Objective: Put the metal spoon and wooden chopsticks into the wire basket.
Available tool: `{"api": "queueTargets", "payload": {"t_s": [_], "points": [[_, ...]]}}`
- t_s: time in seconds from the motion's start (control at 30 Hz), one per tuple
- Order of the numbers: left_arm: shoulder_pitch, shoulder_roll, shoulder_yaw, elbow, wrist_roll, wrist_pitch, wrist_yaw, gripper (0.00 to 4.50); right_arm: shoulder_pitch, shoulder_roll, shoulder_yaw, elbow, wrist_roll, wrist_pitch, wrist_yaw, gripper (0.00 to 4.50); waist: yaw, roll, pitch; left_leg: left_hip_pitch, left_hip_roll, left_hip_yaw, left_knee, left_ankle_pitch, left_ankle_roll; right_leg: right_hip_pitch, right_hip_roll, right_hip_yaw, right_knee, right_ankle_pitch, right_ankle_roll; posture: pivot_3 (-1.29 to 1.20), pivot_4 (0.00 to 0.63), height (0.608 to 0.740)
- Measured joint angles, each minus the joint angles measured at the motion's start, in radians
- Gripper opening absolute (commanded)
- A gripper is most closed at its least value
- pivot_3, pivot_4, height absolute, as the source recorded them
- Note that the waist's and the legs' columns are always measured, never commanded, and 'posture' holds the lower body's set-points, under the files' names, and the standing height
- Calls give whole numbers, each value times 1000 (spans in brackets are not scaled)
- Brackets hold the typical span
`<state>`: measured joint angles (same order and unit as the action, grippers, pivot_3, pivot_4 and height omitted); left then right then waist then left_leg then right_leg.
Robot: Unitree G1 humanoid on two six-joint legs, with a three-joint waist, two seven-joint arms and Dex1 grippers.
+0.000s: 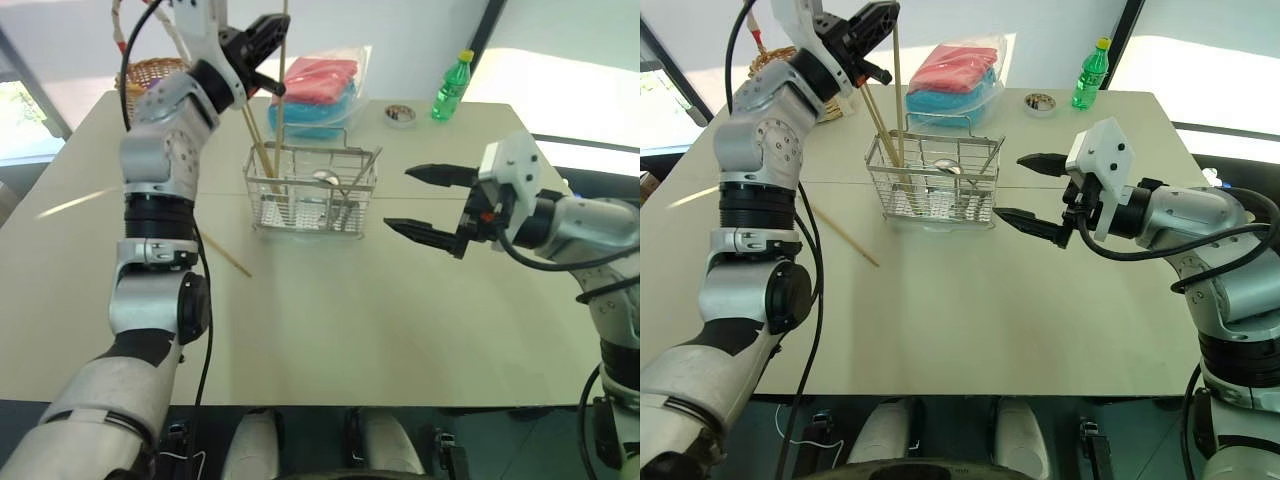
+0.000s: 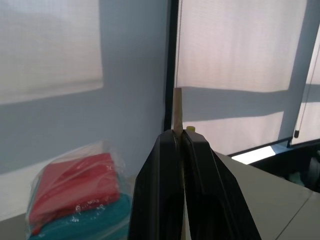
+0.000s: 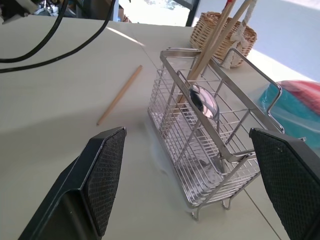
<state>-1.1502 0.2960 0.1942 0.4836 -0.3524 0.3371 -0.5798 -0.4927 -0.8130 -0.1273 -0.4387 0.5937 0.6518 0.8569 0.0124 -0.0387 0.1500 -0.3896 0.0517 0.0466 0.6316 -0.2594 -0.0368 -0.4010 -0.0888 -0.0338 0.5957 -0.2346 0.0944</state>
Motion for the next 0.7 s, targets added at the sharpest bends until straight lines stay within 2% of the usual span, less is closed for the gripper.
{"api": "queueTargets", "payload": {"t_s": [0.03,0.2,0.23,0.4,0.5,0.7], "points": [[11,-5,0,-3,-5,2,6,1470,-2,0,0,1,0,1,-3,4107,0,0,0,0,0,0,0,0,0,0,0,0,0,0,0,0,150,723],[27,-18,19,-36,-34,10,35,4083,-24,0,0,7,1,10,-9,4107,0,0,0,0,0,0,0,0,0,0,0,0,0,0,0,0,150,723],[28,-18,20,-45,-38,11,40,4441,-26,0,0,11,1,11,-9,4107,0,0,0,0,0,0,0,0,0,0,0,0,0,0,0,0,150,723],[61,-14,20,-124,-62,63,62,4441,-28,0,0,32,0,11,-8,4107,0,0,0,0,0,0,0,0,0,0,0,0,0,0,0,0,150,723],[63,41,36,-190,-93,142,92,4441,-36,2,2,40,-1,8,-8,4107,-5,0,0,1,0,-1,0,0,0,0,0,0,0,0,0,0,150,723],[-10,151,214,-240,-185,300,268,4441,-36,2,2,55,-5,-8,-6,4107,-7,0,0,1,0,-2,0,0,0,1,1,0,2,0,0,0,150,723]]}}
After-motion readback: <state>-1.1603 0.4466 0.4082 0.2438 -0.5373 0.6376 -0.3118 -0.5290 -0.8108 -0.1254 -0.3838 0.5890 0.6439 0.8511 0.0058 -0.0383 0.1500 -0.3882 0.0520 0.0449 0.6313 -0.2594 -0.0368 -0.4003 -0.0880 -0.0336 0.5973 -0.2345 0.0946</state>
